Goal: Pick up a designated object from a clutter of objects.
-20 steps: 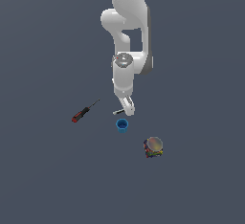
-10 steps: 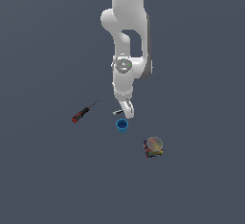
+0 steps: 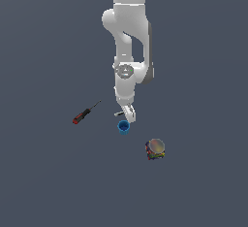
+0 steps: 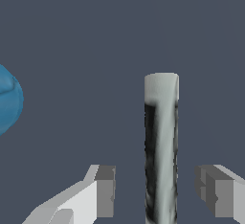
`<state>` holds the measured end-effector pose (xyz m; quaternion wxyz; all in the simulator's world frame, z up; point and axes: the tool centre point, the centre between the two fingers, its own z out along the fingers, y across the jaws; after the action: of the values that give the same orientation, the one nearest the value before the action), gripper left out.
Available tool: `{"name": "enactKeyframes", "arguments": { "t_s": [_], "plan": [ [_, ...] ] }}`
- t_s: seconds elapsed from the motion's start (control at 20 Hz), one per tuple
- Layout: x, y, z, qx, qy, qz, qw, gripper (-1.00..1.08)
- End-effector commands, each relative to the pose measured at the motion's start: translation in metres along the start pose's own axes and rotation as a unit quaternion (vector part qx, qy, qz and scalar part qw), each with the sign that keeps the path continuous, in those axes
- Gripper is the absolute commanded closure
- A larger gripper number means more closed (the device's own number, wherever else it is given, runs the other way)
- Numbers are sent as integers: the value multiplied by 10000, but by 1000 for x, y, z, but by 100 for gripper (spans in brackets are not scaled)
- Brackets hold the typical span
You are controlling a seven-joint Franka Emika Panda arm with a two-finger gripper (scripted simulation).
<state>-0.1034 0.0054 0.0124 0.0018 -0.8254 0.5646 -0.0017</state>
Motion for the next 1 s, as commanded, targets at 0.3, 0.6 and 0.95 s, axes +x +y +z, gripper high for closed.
{"name": "enactKeyframes", "arguments": {
  "t_s": [0.3,0.6,0.95],
  "plan": [
    [1,2,3,-24,-5,15,10000,108],
    [-1,0,-1,4,0,-3,10000,108],
    [-8,-1,-19,4,-5,0,10000,108]
  ]
}}
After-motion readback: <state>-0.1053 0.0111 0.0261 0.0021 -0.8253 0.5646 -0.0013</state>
